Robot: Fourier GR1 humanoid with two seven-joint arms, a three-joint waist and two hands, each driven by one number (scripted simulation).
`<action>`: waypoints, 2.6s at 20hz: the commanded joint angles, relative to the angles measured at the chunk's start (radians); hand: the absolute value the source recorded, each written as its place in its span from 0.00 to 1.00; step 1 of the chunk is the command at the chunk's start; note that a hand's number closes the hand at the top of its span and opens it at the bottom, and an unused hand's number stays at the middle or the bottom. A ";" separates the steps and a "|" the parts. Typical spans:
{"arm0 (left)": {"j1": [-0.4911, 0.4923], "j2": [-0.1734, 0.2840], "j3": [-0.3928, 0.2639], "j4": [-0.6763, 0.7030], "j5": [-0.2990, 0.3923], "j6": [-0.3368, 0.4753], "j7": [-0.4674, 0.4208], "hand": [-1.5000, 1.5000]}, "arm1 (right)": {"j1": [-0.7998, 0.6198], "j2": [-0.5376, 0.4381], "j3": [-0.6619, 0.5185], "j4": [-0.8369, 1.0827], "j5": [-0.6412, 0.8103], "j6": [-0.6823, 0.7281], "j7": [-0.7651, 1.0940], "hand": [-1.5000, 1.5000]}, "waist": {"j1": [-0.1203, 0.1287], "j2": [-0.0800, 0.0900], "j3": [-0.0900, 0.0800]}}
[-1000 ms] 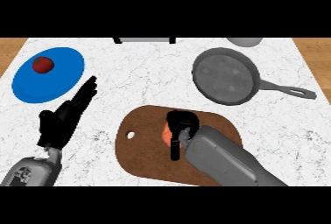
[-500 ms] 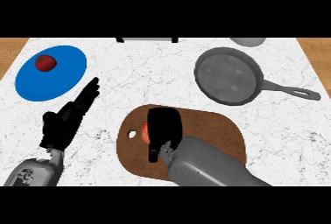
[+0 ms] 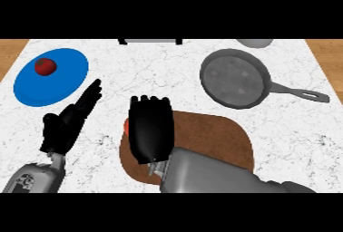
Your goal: Pick the squash from the cutting board and place it in the pan
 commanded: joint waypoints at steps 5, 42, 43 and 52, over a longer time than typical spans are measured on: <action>0.040 0.012 0.020 0.030 -0.005 -0.025 -0.069 0.50 | 0.019 0.014 -0.089 -0.046 0.213 -0.129 0.199 1.00 | -0.006 0.010 0.000; 0.014 -0.071 0.056 -0.033 -0.075 -0.081 -0.003 0.50 | -0.057 -0.160 -0.894 0.942 0.008 -0.761 -0.896 1.00 | 0.029 0.023 0.001; -0.028 -0.095 0.045 0.028 -0.098 -0.056 -0.018 0.50 | -0.003 -0.199 -0.921 0.943 -0.044 -0.789 -0.998 1.00 | 0.031 0.030 0.002; -0.086 -0.061 0.085 -0.021 -0.047 -0.105 0.056 0.50 | -0.078 -0.274 -1.062 1.096 -0.174 -0.520 -0.994 0.00 | 0.056 0.041 0.004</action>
